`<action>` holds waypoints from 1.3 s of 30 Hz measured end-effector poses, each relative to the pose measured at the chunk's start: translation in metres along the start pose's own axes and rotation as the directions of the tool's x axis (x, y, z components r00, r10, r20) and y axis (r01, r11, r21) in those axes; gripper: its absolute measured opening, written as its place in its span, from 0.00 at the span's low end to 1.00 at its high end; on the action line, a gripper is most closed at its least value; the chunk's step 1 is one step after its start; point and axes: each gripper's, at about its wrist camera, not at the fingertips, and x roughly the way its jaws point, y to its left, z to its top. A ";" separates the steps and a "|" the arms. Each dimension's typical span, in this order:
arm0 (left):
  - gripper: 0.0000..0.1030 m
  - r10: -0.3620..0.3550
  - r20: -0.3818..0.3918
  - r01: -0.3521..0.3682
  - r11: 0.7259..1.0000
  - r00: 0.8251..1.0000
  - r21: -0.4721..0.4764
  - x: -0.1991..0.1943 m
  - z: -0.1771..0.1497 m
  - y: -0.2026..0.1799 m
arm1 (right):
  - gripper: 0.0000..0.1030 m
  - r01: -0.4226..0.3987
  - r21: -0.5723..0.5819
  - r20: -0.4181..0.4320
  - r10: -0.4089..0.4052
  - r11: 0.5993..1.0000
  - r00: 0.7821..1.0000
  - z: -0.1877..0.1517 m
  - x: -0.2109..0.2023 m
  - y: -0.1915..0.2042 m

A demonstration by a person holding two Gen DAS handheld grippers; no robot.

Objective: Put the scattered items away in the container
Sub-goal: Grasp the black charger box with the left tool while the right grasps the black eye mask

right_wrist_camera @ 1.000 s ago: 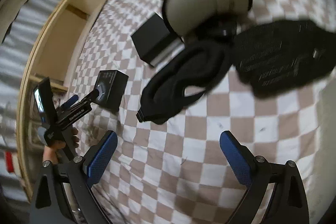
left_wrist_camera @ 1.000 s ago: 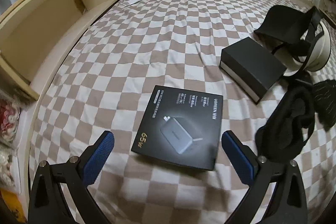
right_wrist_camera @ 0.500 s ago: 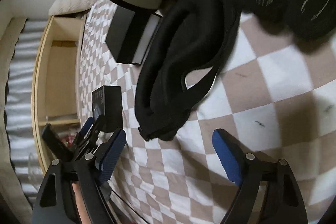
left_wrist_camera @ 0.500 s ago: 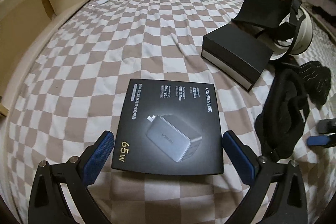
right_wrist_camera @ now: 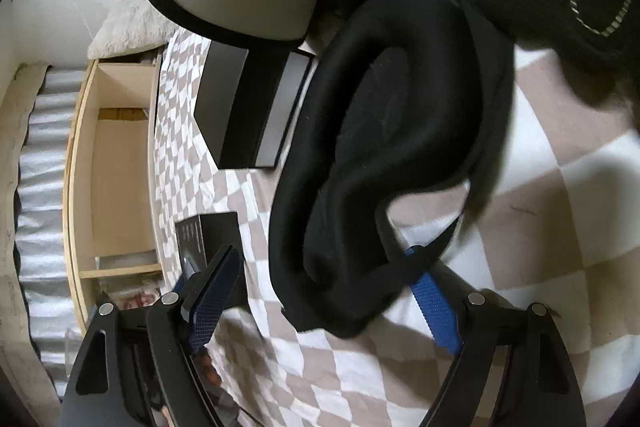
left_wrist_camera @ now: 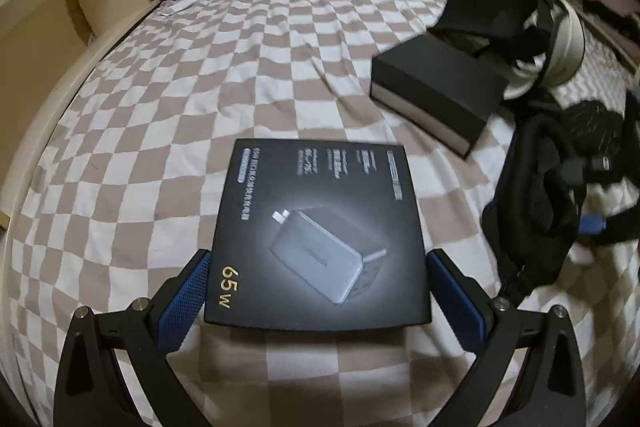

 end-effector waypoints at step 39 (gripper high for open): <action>1.00 0.069 -0.010 -0.070 0.981 0.998 -0.182 -0.084 -0.010 -0.016 | 0.17 0.170 -0.317 0.043 -0.165 0.933 0.985 -0.041 -0.073 0.033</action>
